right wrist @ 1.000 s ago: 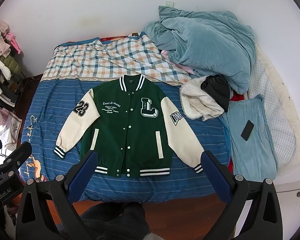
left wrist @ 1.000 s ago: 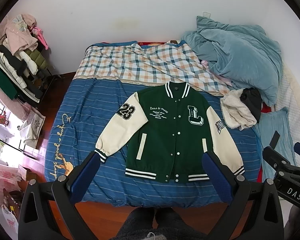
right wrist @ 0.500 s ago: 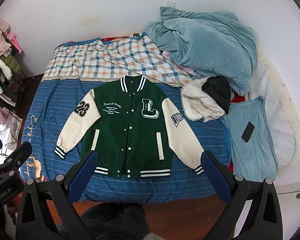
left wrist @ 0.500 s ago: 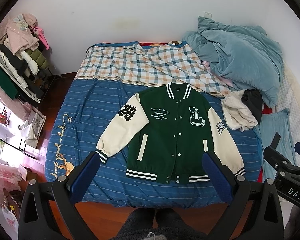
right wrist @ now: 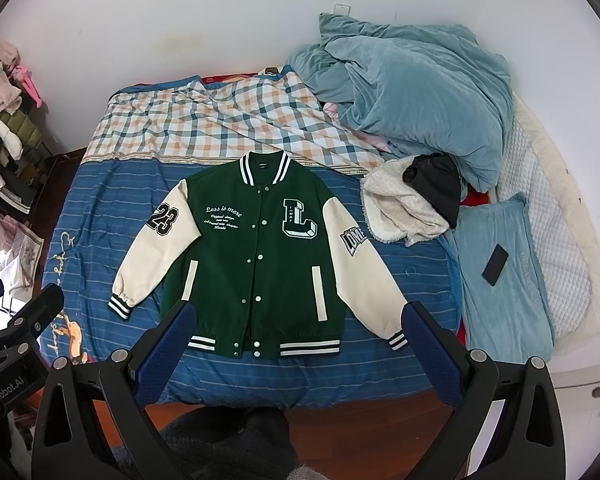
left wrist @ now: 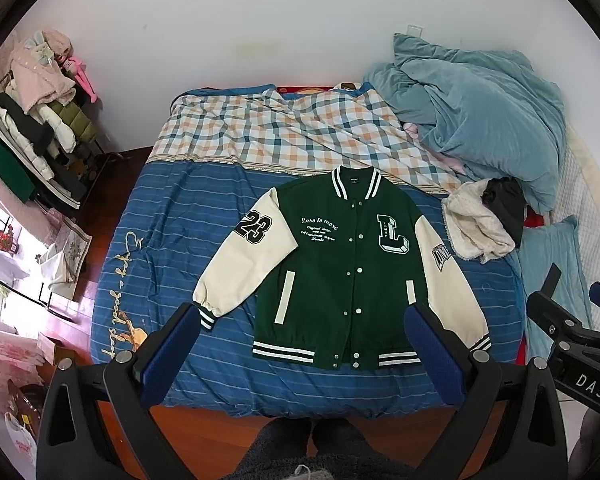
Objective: Fold large clothes
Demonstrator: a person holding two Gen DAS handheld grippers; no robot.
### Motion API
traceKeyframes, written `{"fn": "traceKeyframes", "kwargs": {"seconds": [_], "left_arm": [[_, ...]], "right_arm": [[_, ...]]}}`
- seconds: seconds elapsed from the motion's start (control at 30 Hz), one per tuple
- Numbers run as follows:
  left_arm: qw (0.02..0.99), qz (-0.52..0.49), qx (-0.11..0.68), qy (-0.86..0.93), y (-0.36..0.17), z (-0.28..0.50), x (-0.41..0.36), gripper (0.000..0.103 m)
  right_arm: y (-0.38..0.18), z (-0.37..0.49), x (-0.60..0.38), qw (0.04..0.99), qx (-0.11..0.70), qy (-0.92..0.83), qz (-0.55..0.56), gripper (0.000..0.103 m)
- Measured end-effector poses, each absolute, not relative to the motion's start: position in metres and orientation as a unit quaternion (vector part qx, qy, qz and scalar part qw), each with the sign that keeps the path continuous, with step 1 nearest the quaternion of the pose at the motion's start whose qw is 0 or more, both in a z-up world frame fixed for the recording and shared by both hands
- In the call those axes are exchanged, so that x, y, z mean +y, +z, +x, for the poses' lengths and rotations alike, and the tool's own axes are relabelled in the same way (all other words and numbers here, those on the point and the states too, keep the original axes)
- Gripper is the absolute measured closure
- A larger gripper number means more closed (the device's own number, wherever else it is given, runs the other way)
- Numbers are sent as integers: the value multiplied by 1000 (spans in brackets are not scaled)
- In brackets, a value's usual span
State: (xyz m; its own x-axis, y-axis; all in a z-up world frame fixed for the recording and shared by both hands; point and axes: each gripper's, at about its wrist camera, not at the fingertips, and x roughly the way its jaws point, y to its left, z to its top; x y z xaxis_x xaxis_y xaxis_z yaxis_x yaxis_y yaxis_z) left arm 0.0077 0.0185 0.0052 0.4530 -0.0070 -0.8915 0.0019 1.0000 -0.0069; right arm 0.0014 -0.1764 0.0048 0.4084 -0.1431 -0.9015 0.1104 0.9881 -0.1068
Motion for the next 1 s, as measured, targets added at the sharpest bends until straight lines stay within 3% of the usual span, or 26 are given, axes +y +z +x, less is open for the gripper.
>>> {"fn": "traceKeyframes", "kwargs": {"seconds": [1.0], "left_arm": [[852,1,524,-2,6,8,15,0]], "right_arm": [[8,4,-174,839,538,-76,-14,0]]}}
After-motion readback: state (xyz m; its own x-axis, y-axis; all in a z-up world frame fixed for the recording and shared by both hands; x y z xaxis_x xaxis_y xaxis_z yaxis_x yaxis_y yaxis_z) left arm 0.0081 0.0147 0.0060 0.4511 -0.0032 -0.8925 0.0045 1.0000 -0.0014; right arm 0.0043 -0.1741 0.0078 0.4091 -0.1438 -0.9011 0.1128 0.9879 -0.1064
